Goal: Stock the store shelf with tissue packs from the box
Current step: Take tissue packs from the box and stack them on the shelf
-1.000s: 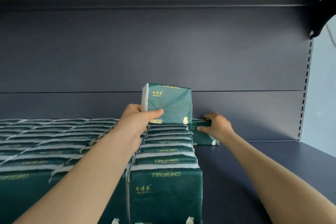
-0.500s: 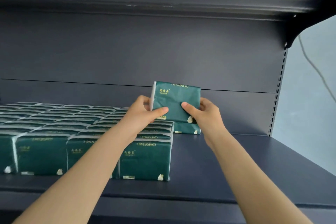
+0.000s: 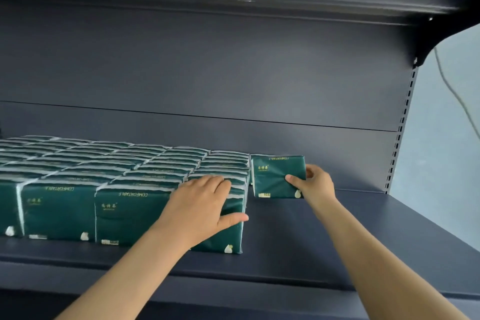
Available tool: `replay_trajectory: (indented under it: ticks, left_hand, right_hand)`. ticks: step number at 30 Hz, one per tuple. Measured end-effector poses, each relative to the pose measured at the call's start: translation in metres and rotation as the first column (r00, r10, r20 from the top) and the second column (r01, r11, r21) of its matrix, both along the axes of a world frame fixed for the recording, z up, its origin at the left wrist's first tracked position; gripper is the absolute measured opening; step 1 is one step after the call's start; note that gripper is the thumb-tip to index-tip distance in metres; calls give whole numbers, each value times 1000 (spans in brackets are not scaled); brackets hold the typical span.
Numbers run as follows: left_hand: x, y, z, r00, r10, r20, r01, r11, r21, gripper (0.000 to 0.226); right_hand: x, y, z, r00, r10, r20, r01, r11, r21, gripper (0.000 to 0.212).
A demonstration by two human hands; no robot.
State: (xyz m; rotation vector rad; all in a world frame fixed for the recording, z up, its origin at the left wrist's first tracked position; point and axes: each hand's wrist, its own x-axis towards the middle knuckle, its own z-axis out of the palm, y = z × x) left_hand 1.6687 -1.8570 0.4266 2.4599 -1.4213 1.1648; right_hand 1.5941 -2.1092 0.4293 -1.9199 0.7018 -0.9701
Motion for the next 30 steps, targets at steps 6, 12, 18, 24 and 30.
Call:
replay_trajectory:
  ticks: [6, 12, 18, 24, 30]
  left_hand:
    - [10, -9, -8, 994, -75, 83, 83, 992, -99, 87]
    - [18, -12, -15, 981, -119, 151, 139, 982, -130, 82]
    - [20, -14, -15, 978, -127, 166, 146, 984, -106, 80]
    - [14, -11, -10, 985, -106, 133, 115, 991, -63, 78]
    - [-4, -6, 7, 999, -33, 11, 33, 999, 37, 73]
  right_hand:
    - [49, -23, -14, 981, -93, -170, 76, 991, -106, 35]
    - [79, -32, -29, 955, -144, -259, 94, 976, -197, 45]
    - [85, -38, -37, 958, -87, -273, 57, 992, -116, 50]
    - [83, -39, -33, 957, -68, -283, 61, 998, -33, 52]
    - [56, -21, -28, 914, -55, -403, 67, 998, 17, 57]
